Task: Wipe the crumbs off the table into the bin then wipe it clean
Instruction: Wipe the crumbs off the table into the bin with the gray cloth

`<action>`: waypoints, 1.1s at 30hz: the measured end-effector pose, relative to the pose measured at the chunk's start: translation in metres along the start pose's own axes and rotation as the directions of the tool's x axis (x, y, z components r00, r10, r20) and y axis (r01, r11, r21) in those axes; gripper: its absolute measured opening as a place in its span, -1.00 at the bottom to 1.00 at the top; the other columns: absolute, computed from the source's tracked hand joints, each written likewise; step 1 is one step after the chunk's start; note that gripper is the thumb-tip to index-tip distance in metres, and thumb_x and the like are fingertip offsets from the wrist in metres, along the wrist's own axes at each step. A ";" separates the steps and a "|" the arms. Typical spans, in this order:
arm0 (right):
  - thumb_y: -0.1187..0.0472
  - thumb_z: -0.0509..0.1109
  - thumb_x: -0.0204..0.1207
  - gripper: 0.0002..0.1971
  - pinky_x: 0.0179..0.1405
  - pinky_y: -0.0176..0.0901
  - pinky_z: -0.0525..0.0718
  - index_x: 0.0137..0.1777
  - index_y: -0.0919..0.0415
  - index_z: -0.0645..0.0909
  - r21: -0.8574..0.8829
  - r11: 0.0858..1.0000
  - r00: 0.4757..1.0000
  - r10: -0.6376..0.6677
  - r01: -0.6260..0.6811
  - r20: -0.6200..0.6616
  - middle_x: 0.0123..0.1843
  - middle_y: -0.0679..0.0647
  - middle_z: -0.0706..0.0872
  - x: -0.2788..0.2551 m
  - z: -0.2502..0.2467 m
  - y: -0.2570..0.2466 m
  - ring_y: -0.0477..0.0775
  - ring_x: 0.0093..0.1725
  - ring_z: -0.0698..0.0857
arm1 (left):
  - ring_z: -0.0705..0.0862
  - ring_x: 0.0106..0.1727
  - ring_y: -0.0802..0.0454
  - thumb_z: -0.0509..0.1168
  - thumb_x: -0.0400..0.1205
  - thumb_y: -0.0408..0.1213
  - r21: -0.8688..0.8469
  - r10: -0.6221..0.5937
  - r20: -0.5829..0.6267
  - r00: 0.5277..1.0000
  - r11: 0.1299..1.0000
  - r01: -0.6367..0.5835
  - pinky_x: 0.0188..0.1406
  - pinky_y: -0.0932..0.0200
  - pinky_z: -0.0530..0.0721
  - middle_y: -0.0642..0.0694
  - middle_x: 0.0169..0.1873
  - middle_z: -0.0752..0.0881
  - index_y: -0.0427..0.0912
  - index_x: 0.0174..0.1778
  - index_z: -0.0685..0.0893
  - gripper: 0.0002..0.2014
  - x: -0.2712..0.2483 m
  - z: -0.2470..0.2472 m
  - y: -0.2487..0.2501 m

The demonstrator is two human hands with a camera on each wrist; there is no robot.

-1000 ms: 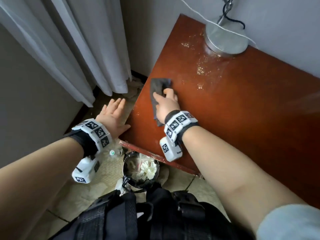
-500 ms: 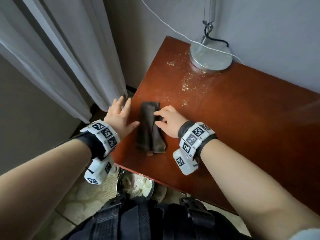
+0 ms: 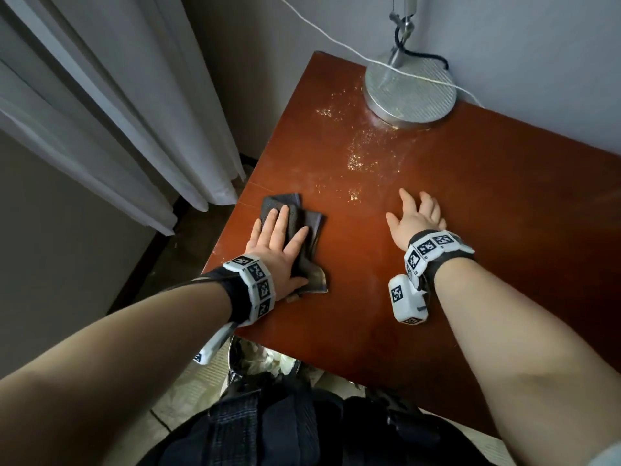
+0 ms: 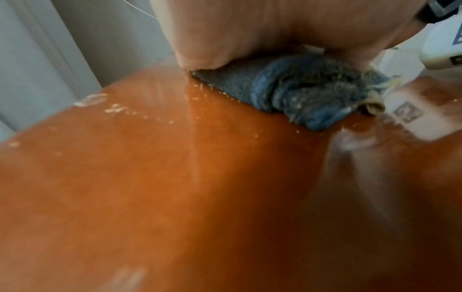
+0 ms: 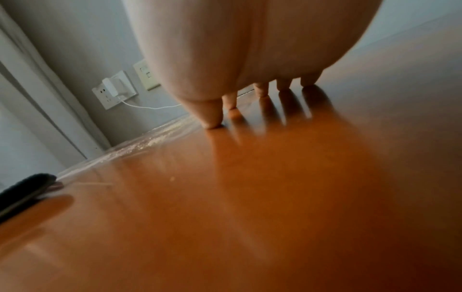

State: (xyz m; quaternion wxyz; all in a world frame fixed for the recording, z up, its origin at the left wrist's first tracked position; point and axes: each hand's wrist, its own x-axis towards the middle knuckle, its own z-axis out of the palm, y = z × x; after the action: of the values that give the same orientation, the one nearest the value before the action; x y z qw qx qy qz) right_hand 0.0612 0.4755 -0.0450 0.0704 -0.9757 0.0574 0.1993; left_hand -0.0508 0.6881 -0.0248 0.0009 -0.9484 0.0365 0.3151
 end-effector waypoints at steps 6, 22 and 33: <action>-0.16 -0.04 0.66 -0.38 0.62 0.04 -0.25 0.65 -0.12 -0.19 -0.088 0.989 0.987 -0.107 0.118 0.123 0.69 0.07 -0.29 0.006 -0.003 0.016 0.11 0.66 -0.31 | -0.35 0.63 -0.12 0.07 0.73 -0.16 -0.186 0.025 -0.093 0.995 0.982 -0.042 0.57 -0.03 -0.34 -0.17 0.62 -0.32 -0.04 0.60 0.12 -0.50 0.015 -0.007 -0.002; -0.14 -0.15 0.68 -0.33 0.60 0.10 -0.33 0.63 0.09 -0.38 -0.097 0.995 0.982 0.026 -0.008 0.188 0.66 0.05 -0.39 0.036 -0.018 0.047 0.13 0.64 -0.37 | -0.32 0.63 -0.12 0.07 0.71 -0.32 0.043 0.299 -0.124 0.946 0.954 -0.296 0.60 -0.02 -0.22 0.06 0.61 -0.37 0.04 0.59 0.14 -0.48 0.103 -0.058 0.053; -0.15 -0.17 0.67 -0.33 0.61 0.11 -0.34 0.63 0.08 -0.38 -0.090 0.996 0.983 0.017 -0.001 0.182 0.66 0.03 -0.41 0.036 -0.016 0.049 0.13 0.64 -0.38 | 0.04 0.62 -0.38 0.31 0.57 -0.47 -0.589 -0.314 -0.463 0.829 0.808 -0.023 0.59 -0.12 0.13 -0.32 0.62 0.01 -0.44 0.34 0.49 -0.60 0.079 -0.052 -0.052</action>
State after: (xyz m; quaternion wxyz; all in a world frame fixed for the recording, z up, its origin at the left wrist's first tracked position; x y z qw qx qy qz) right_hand 0.0933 0.4214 -0.0506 0.0309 -0.9552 0.0463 0.2907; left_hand 0.0469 0.7334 -0.0311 -0.2683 -0.9530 -0.1371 0.0303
